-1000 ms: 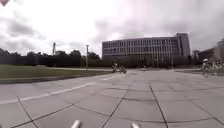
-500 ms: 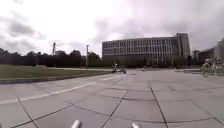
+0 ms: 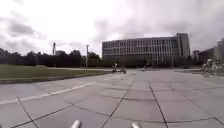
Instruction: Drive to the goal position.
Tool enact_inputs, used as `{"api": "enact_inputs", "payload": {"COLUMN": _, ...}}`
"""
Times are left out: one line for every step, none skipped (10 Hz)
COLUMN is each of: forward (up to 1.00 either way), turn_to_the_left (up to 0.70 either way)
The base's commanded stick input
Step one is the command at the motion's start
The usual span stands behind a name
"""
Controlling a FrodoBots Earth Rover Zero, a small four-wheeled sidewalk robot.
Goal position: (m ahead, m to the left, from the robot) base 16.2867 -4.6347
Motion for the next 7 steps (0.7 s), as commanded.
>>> {"api": "enact_inputs", "payload": {"forward": 0.05, "turn_to_the_left": 0.00}}
{"api": "enact_inputs", "payload": {"forward": 0.05, "turn_to_the_left": 0.00}}
{"api": "enact_inputs", "payload": {"forward": 0.05, "turn_to_the_left": 0.00}}
{"api": "enact_inputs", "payload": {"forward": 0.05, "turn_to_the_left": 0.00}}
{"api": "enact_inputs", "payload": {"forward": 0.06, "turn_to_the_left": 0.00}}
{"api": "enact_inputs", "payload": {"forward": 0.51, "turn_to_the_left": -0.10}}
{"api": "enact_inputs", "payload": {"forward": 0.70, "turn_to_the_left": -0.32}}
